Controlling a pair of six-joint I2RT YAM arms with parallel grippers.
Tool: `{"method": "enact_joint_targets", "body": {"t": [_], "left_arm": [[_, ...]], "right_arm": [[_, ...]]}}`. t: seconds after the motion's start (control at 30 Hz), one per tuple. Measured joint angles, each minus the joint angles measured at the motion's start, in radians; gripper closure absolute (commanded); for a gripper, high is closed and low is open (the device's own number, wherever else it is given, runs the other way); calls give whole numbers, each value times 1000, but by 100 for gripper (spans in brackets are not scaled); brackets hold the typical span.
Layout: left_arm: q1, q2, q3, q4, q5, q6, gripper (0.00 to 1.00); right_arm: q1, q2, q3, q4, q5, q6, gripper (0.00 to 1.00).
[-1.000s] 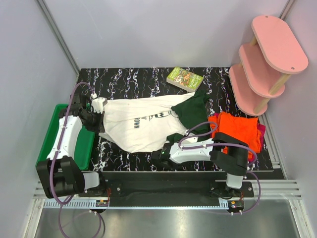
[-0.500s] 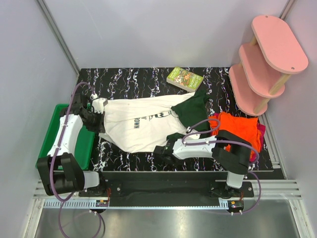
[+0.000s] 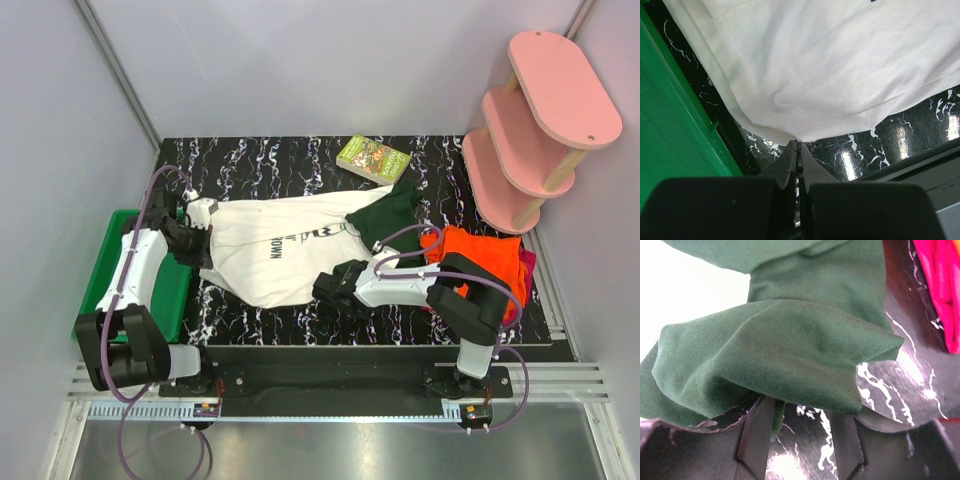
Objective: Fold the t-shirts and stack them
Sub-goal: Fold the tshirt
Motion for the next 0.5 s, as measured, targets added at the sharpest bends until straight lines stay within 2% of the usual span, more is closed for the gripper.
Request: {"method": "enact_joint_targets", "body": {"t": [0.1,0.2,0.23,0.33,0.5], "left_arm": [[0,2,0,0,0,0,100],[0,14,11,0,0,0,100],[0,18,14,2,0,0,100],[0,28,20,4,0,-3,100],[0,45,20,8,0,-11,100]], "right_arm": [[-8,9,2,23,10,-34,54],[-9,28,17,39,26,-60,71],[-9,34,24,47,29,-66,82],[-9,45,35,67,33,-89,98],[-9,47,37,74,33,-108,100]]}}
